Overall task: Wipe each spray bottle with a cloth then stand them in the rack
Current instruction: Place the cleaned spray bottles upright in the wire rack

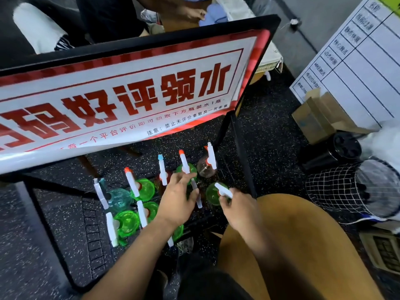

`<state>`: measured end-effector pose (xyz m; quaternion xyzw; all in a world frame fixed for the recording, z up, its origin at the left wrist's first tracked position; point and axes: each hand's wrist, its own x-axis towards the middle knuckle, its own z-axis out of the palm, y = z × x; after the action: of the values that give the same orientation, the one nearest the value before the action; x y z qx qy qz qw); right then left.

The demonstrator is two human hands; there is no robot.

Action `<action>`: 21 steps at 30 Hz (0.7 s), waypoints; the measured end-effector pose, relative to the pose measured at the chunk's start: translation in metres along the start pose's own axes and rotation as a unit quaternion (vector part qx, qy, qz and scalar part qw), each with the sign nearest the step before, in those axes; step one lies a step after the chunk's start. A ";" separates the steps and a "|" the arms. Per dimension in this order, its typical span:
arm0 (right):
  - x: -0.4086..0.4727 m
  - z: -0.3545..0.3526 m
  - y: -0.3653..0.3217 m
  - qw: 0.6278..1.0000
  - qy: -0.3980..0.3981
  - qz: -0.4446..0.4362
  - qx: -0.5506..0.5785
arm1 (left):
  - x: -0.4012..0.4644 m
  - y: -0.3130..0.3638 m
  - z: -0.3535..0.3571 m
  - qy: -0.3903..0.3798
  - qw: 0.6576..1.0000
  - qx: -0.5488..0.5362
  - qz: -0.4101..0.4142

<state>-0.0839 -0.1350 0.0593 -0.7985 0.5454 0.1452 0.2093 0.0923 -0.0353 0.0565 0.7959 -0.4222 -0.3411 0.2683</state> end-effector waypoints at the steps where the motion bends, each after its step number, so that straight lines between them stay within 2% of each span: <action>1: -0.002 0.002 0.001 1.000 0.003 -0.007 -0.003 | -0.002 -0.001 0.000 -0.001 1.000 0.000 -0.003; 11: -0.014 0.011 0.010 0.995 0.045 -0.066 -0.054 | -0.010 -0.006 0.000 -0.025 0.999 0.026 0.000; 15: -0.010 0.014 0.012 0.992 0.079 -0.093 -0.027 | -0.012 -0.001 0.001 -0.052 0.998 0.041 0.021; 21: -0.005 0.025 0.011 0.993 0.068 -0.097 0.006 | -0.010 0.002 0.006 -0.073 0.995 0.058 0.022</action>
<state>-0.0960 -0.1225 0.0374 -0.8546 0.4787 0.0667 0.1897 0.0828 -0.0287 0.0577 0.7733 -0.4777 -0.3673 0.1971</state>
